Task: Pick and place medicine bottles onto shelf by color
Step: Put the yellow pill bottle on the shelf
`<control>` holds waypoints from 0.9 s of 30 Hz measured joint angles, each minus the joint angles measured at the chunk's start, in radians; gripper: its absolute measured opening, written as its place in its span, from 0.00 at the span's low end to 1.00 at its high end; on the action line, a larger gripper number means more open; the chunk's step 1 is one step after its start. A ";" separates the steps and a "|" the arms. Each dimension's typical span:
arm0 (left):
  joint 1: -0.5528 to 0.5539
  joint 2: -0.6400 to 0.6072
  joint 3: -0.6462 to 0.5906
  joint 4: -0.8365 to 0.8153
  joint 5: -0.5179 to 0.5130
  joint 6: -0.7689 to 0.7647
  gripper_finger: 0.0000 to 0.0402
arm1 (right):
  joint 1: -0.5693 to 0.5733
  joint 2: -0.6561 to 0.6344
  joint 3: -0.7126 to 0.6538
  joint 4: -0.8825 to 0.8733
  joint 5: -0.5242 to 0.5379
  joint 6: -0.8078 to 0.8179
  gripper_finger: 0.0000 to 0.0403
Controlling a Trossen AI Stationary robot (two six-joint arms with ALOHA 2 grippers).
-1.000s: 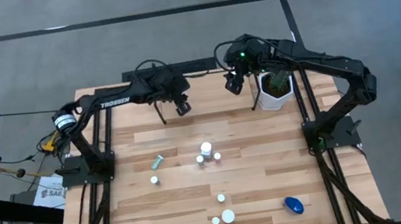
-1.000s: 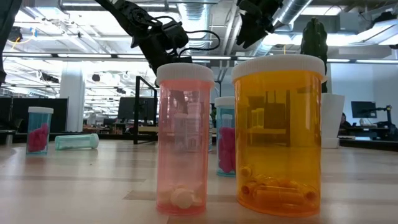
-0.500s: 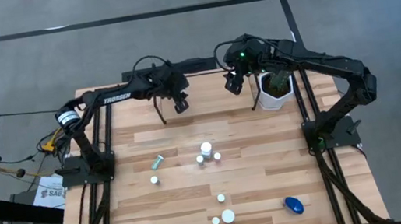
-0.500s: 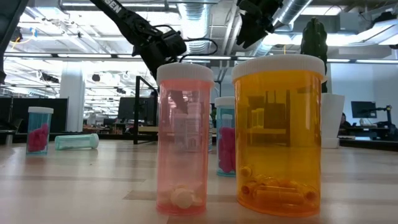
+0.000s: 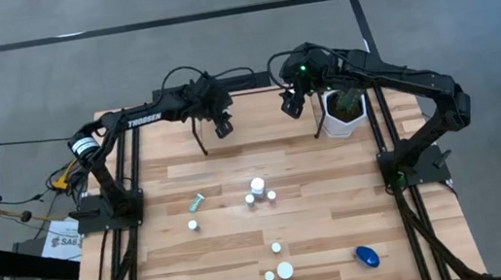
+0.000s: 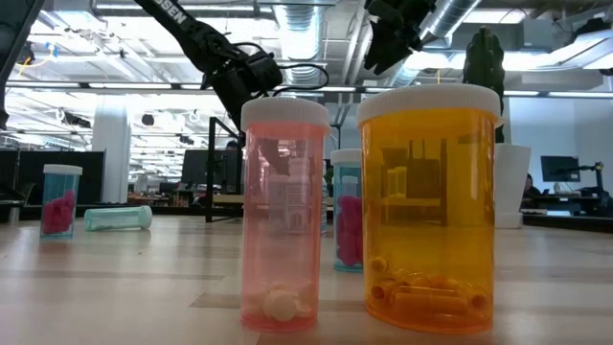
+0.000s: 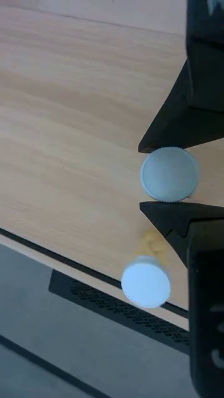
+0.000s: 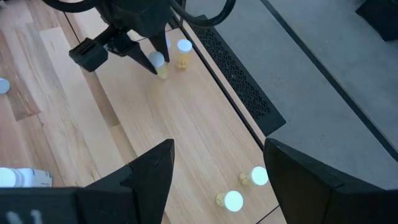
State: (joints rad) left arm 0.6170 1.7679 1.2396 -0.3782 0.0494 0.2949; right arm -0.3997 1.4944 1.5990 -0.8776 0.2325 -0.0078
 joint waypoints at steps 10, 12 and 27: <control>0.000 0.000 -0.001 -0.024 0.020 -0.007 0.26 | 0.000 0.000 0.000 0.000 0.000 0.000 0.67; 0.000 0.000 -0.001 -0.024 0.020 -0.018 0.26 | 0.000 0.000 0.000 0.000 0.000 0.000 0.67; 0.000 0.000 -0.001 0.021 0.016 -0.030 0.34 | 0.000 0.000 0.000 0.000 0.000 0.000 0.67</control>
State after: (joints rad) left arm 0.6170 1.7679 1.2385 -0.3576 0.0656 0.2646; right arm -0.3998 1.4944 1.5990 -0.8776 0.2325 -0.0078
